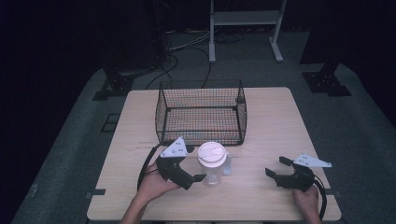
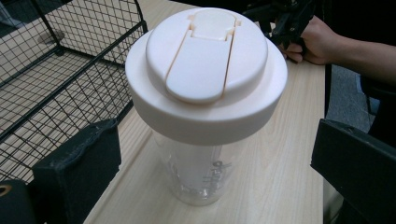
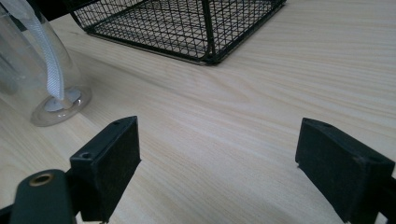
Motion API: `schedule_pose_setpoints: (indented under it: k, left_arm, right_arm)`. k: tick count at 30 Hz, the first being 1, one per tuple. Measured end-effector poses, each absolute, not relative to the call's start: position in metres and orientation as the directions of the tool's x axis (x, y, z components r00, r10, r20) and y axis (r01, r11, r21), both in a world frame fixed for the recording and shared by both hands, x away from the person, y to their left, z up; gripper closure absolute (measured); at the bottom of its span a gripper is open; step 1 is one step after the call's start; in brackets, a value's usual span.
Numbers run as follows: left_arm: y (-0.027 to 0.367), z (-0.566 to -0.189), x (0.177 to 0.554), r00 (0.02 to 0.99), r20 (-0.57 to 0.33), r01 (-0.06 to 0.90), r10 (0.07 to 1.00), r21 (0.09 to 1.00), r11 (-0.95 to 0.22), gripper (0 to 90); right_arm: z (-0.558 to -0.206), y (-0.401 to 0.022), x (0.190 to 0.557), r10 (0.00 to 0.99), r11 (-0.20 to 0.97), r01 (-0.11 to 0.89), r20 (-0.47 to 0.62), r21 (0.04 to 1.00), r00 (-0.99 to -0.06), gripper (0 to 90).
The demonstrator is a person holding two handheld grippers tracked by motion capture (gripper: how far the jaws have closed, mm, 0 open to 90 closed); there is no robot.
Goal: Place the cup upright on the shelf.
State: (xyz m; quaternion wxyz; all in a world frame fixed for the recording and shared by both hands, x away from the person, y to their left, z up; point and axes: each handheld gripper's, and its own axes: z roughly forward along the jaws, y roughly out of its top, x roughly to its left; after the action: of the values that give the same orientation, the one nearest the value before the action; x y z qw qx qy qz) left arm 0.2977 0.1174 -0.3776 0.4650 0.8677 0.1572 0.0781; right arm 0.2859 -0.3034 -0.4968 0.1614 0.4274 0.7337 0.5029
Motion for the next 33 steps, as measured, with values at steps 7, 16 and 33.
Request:
schedule_pose_setpoints:
  k: [7, 16, 33]
  left_arm:
    - [0.108, -0.378, 0.302, 0.941, -0.012, 0.203, 0.338, 0.820, -0.535, 0.6]
    - [0.099, -0.382, 0.307, 0.942, -0.009, 0.209, 0.336, 0.800, -0.563, 0.6]
    - [0.082, -0.380, 0.317, 0.941, 0.000, 0.214, 0.338, 0.774, -0.596, 0.6]
  right_arm:
    - [-0.497, -0.304, 0.286, 0.788, 0.128, 0.462, 0.194, 0.877, -0.585, 12.9]
    - [-0.497, -0.304, 0.286, 0.784, 0.128, 0.463, 0.197, 0.877, -0.588, 12.9]
    - [-0.497, -0.304, 0.286, 0.780, 0.125, 0.466, 0.204, 0.876, -0.592, 12.9]
